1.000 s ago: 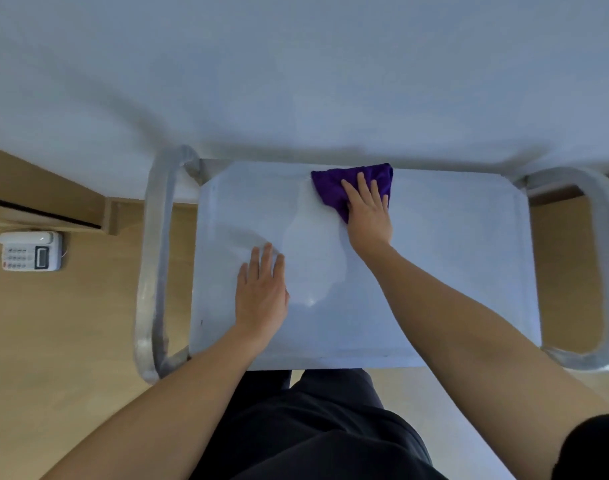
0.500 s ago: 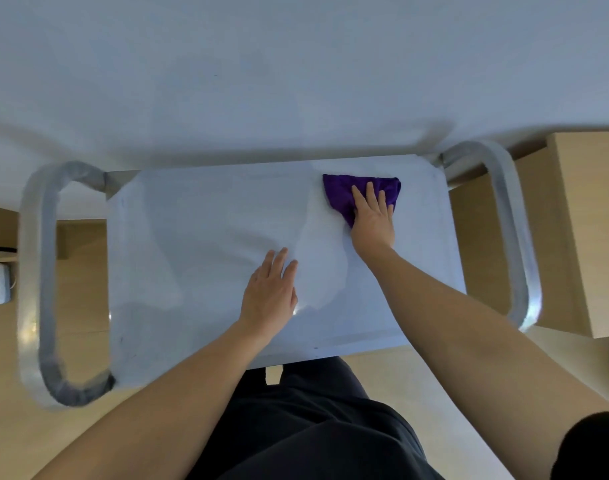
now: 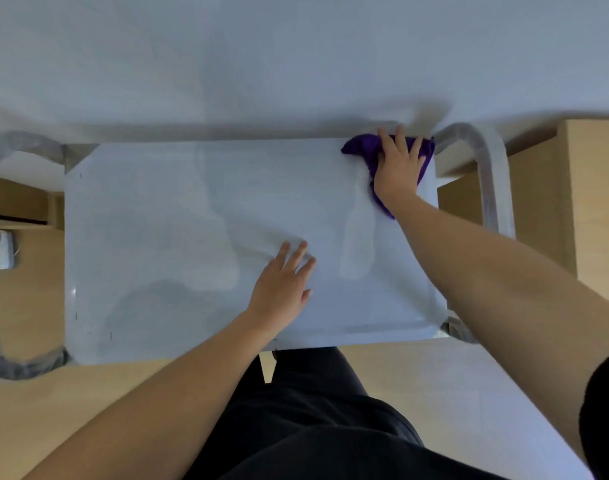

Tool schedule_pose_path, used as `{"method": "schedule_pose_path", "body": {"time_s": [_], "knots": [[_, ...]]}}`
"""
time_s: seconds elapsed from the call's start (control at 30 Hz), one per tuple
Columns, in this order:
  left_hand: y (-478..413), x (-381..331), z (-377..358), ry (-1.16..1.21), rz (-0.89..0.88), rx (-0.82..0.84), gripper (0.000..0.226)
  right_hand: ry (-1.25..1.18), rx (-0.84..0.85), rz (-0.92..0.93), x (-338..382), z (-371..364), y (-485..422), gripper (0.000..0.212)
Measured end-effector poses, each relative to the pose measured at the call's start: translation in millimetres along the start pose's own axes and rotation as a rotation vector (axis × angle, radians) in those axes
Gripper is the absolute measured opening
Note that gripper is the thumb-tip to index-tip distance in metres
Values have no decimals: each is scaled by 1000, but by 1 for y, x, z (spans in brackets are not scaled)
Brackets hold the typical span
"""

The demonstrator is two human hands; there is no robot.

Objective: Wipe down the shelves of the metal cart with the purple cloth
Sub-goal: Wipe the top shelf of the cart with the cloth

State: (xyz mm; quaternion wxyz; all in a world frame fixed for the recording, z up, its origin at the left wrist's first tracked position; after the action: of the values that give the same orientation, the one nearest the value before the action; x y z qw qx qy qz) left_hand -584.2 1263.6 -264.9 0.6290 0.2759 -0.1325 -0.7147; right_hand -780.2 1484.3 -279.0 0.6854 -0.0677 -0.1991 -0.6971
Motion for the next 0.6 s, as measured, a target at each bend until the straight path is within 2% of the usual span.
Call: {"method": "schedule_pose_path", "body": {"time_s": [0.23, 0.47, 0.6], "knots": [[7, -14, -11, -71, 61, -29, 70, 70, 41, 178, -20, -16, 62, 46], [7, -18, -15, -100, 82, -7, 70, 66, -3, -11, -32, -46, 230, 45], [7, -17, -14, -58, 87, -2, 64, 56, 29, -25, -22, -64, 286, 48]]}}
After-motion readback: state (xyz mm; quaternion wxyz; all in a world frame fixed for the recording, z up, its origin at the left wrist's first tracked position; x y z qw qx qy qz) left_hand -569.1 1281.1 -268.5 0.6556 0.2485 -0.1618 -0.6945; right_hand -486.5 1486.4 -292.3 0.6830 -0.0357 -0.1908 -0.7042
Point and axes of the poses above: each hand's wrist, its own y-axis away from the middle knuckle, its own z-axis out of the back of the hand, x = y × z, the point moved 3 cm from there along -y, towards the middle knuckle, and after that the axes turned 13 degrees about z, right-handed, at the moved point
